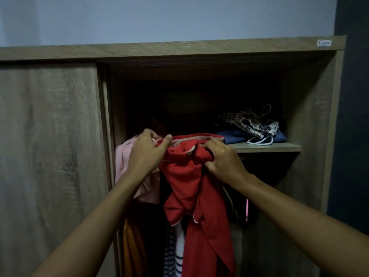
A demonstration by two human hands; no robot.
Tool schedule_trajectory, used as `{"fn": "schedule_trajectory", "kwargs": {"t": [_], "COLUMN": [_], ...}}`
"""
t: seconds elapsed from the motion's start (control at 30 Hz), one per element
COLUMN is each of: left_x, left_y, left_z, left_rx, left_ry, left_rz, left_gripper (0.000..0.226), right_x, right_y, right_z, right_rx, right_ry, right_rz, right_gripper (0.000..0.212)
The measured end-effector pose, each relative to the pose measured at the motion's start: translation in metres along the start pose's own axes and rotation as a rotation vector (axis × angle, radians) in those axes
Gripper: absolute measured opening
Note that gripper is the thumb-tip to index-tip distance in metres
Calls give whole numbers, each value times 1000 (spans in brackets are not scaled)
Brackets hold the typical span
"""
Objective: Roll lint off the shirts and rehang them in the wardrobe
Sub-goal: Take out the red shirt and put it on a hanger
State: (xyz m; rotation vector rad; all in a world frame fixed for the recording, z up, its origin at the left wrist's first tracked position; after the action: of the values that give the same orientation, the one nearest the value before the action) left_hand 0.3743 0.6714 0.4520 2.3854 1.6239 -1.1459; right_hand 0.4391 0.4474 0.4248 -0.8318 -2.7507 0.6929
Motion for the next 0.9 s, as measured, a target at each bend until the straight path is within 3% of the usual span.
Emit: {"fn": "schedule_trajectory", "kwargs": {"t": [0.1, 0.17, 0.23, 0.33, 0.5, 0.63, 0.73, 0.83, 0.9], "left_x": [9, 10, 8, -2, -17, -27, -31, -28, -21], "left_y": [2, 2, 0, -4, -14, -10, 1, 5, 5], "left_z": [-12, -12, -10, -3, 7, 28, 56, 74, 81], "left_rx": [219, 401, 464, 454, 300, 369, 365, 349, 327], "left_ry": [-92, -158, -186, -141, 61, 193, 349, 426, 457], "left_rz": [-127, -206, -168, -28, 105, 110, 50, 46, 23], "left_gripper": [62, 55, 39, 25, 24, 18, 17, 20, 25], "right_x": [7, 10, 14, 21, 27, 37, 41, 35, 28], "right_y": [-3, -5, -5, -7, -13, -29, -23, -4, 6], "right_z": [9, 14, 19, 26, 30, 29, 36, 54, 74], "right_rx": [-39, -58, -63, -15, 326, 35, 76, 270, 287], "right_ry": [-49, -59, -64, -54, 130, 184, 244, 345, 430], "right_rz": [26, 22, 25, 4, -159, -77, -14, 14, -24], "right_gripper": [33, 34, 35, 40, 63, 47, 58, 29, 11]}}
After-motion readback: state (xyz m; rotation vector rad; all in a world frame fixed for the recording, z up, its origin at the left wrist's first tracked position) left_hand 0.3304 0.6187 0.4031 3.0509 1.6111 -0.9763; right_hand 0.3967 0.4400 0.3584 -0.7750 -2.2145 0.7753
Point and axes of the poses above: each hand's wrist, its own z-axis away from the middle knuckle, its own y-axis out of the palm, x = y × z, the point moved 2 cm from there along -z, towards the middle knuckle, and after that the axes turned 1 degree about -y, right-handed, at the moved point
